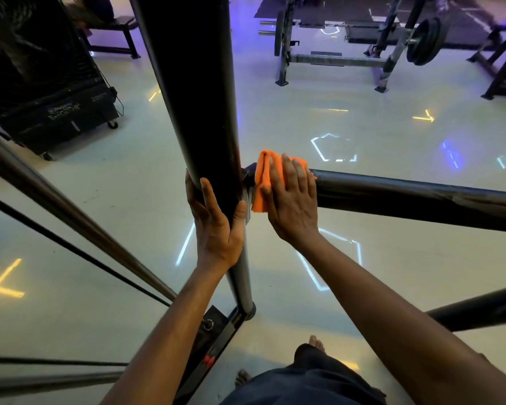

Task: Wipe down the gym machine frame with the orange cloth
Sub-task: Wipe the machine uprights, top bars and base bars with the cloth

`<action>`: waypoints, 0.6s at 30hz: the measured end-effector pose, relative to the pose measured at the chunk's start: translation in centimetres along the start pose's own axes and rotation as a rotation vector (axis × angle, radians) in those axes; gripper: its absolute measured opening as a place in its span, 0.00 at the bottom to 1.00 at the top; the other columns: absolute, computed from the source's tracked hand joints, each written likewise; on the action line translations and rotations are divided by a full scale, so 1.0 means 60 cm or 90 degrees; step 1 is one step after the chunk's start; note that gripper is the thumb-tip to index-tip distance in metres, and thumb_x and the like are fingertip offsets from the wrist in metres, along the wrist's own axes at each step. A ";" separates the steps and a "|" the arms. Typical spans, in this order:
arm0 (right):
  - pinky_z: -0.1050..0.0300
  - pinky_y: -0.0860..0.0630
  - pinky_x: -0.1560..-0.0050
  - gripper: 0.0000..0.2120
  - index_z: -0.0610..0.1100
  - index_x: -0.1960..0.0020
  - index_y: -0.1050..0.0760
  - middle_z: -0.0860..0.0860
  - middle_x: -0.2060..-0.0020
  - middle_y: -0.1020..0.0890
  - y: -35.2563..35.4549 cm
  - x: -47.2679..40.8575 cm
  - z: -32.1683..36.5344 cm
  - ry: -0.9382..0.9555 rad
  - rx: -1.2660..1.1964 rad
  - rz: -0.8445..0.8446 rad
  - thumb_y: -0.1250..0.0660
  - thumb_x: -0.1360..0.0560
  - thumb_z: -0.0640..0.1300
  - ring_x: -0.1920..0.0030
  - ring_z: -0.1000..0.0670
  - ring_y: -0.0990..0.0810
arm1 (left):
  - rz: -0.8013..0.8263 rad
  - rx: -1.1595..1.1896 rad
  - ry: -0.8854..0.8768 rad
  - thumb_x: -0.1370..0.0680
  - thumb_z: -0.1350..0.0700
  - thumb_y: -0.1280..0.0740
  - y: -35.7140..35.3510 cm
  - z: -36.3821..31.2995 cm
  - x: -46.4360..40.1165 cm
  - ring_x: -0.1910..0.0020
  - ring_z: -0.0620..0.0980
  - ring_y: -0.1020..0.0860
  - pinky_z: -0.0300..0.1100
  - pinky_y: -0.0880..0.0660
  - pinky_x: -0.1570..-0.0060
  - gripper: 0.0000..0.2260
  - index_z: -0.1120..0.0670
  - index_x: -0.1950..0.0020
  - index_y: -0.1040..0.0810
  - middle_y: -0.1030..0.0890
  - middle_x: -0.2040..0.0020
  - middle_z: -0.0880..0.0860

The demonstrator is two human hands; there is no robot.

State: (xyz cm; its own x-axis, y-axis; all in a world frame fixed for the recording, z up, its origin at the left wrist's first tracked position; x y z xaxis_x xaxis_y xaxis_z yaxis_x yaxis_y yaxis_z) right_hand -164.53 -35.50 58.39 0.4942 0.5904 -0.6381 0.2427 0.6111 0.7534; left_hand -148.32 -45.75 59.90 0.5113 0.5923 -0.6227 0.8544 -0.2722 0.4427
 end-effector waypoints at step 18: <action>0.23 0.52 0.19 0.35 0.60 0.13 0.42 0.42 0.18 0.32 -0.040 -0.006 0.020 -0.010 0.126 0.017 0.35 0.18 0.50 0.17 0.32 0.38 | -0.062 -0.014 -0.006 0.16 0.52 0.29 -0.017 -0.005 0.004 0.13 0.60 0.52 0.46 0.48 0.16 0.50 0.38 0.16 0.70 0.51 0.16 0.71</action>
State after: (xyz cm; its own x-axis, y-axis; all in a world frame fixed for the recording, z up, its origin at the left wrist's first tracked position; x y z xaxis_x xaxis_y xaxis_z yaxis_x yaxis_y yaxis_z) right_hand -164.27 -37.80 57.02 0.5155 0.5958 -0.6159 0.3877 0.4788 0.7877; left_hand -149.07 -45.09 59.49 0.4266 0.6078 -0.6698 0.8981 -0.1971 0.3931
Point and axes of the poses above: each hand's wrist, its own x-axis away from the middle knuckle, its own y-axis out of the back of the hand, z = x × y, the point moved 2 cm from there along -x, towards the middle knuckle
